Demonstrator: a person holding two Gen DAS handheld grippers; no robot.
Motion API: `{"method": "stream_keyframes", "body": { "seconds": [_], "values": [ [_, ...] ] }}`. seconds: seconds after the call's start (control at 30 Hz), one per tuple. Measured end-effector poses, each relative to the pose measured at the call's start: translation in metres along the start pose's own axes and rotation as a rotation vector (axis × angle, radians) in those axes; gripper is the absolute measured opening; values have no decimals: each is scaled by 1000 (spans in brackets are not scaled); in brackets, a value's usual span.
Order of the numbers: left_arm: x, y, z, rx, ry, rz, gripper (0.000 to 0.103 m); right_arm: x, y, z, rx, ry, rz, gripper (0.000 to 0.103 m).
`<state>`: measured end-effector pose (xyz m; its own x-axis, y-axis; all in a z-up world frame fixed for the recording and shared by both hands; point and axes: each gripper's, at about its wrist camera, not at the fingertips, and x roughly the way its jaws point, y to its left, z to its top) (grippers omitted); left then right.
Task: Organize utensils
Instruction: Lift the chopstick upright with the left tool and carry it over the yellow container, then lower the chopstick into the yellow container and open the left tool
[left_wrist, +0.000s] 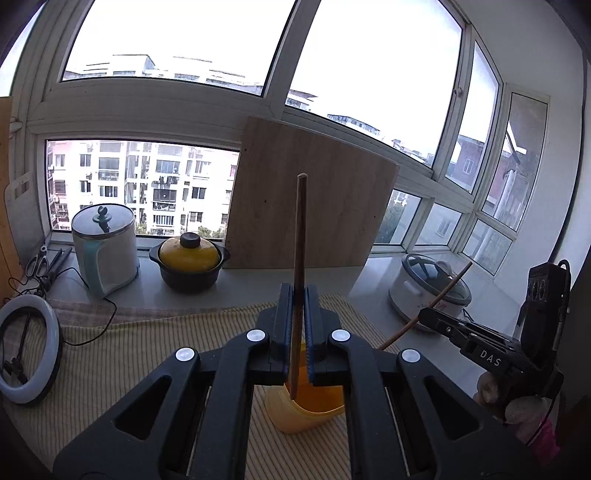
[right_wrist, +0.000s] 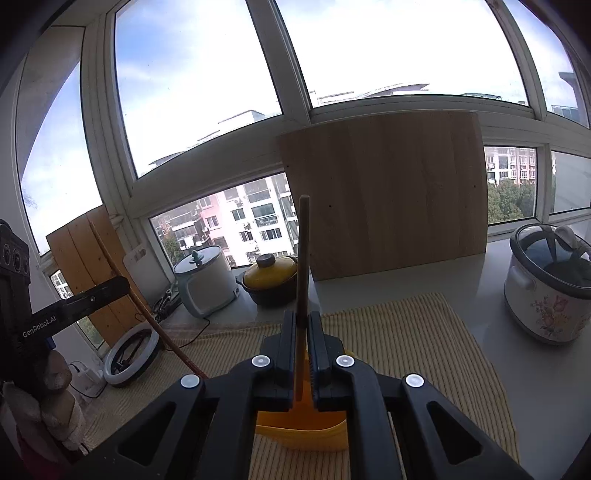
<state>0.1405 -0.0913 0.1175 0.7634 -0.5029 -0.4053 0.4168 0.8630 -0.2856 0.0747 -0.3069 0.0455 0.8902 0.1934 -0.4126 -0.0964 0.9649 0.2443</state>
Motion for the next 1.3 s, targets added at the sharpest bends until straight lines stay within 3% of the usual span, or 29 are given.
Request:
{"method": "stream_keyframes", "body": {
  "seconds": [0.6, 1.1, 1.17, 1.3],
  "values": [
    [41, -10, -34, -19, 130, -27, 4, 15, -7, -20, 7, 77, -25, 4],
    [42, -8, -53, -17, 182, -38, 4, 23, 0, -25, 0, 100, -22, 8],
    [41, -8, -53, -15, 188, -40, 4, 21, 2, -25, -6, 92, -27, 18],
    [34, -7, -54, -16, 179, -47, 4, 17, 5, -24, -4, 79, -28, 22]
  ]
}}
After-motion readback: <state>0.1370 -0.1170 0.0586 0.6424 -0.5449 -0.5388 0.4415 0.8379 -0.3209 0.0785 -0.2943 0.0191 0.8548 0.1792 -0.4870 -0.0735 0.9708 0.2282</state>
